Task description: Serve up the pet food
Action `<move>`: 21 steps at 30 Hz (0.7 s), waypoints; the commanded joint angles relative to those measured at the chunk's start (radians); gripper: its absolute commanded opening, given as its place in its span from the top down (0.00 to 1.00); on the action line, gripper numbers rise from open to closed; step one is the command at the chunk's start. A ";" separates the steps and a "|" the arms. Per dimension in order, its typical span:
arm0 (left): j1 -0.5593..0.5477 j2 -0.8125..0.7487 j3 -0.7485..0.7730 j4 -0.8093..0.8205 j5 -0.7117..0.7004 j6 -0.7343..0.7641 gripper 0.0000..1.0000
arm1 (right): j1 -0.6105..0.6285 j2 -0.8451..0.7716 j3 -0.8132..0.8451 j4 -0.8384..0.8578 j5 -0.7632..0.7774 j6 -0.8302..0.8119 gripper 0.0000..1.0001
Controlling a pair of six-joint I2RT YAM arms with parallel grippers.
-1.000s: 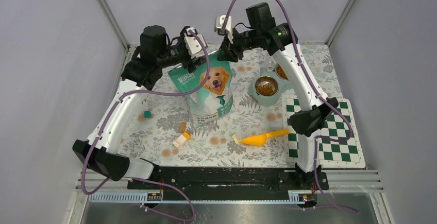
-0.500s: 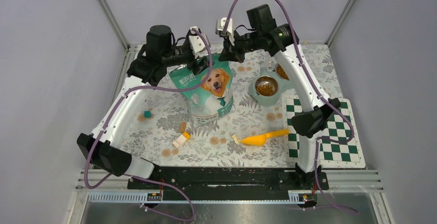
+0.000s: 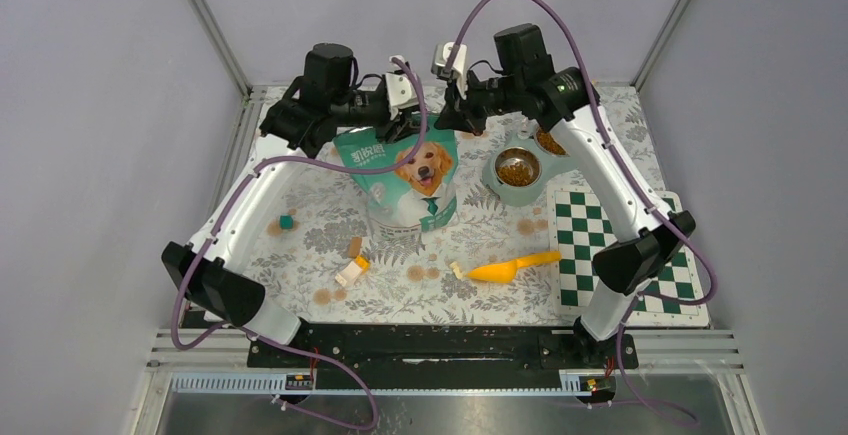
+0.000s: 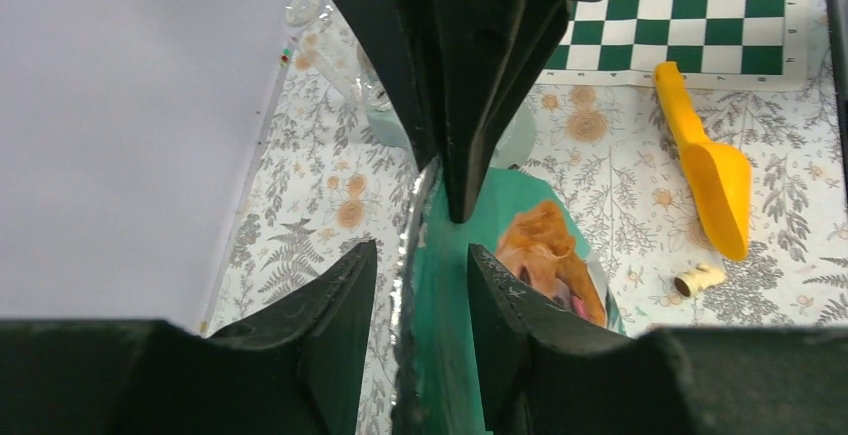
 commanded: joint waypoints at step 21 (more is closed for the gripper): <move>-0.029 -0.033 0.087 -0.390 -0.371 0.276 1.00 | -0.002 -0.319 -0.356 0.603 0.542 0.302 1.00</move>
